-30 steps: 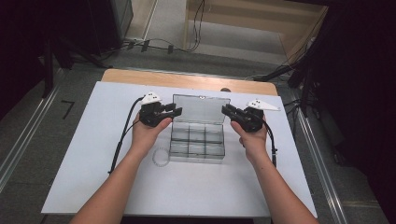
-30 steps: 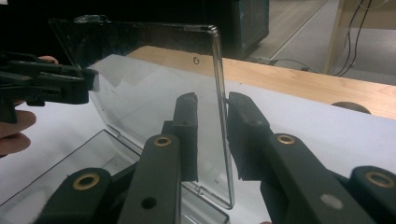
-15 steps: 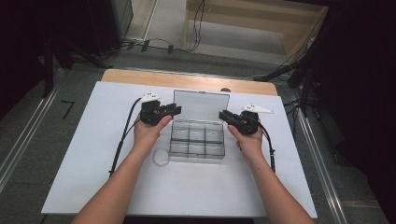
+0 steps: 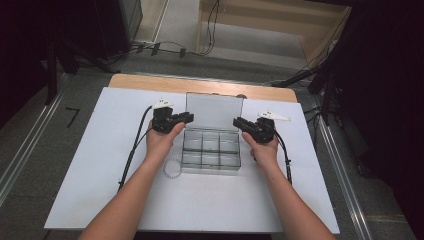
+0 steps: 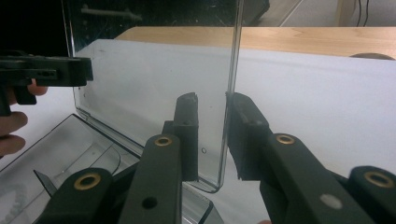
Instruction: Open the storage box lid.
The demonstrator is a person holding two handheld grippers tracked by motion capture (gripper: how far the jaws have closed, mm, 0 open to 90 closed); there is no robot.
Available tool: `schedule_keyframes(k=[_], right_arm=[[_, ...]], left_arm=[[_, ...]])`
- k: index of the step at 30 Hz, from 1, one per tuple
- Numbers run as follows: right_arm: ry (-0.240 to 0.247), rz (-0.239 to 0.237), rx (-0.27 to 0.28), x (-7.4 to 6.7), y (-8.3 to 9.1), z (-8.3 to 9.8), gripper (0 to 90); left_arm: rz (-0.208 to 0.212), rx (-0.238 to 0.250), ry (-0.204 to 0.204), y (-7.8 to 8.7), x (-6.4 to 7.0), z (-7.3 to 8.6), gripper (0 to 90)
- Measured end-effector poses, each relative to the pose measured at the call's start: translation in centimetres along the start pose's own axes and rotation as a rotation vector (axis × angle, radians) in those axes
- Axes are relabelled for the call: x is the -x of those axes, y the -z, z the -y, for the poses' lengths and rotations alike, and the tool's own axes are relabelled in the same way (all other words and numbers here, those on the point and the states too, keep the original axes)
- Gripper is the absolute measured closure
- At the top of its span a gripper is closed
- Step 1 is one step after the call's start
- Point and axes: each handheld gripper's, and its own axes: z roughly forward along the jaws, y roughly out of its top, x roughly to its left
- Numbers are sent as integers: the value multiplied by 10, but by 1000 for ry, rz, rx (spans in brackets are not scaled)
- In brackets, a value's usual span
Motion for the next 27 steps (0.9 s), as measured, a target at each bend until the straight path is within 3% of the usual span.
schedule_keyframes(k=[11,27], right_arm=[[-26,5,-10,4,-8,3,660],[-124,-28,-57,14,-18,11,562]], left_arm=[[-10,-13,49,-7,-5,4,676],[-23,-79,58,-15,-10,12,543]])
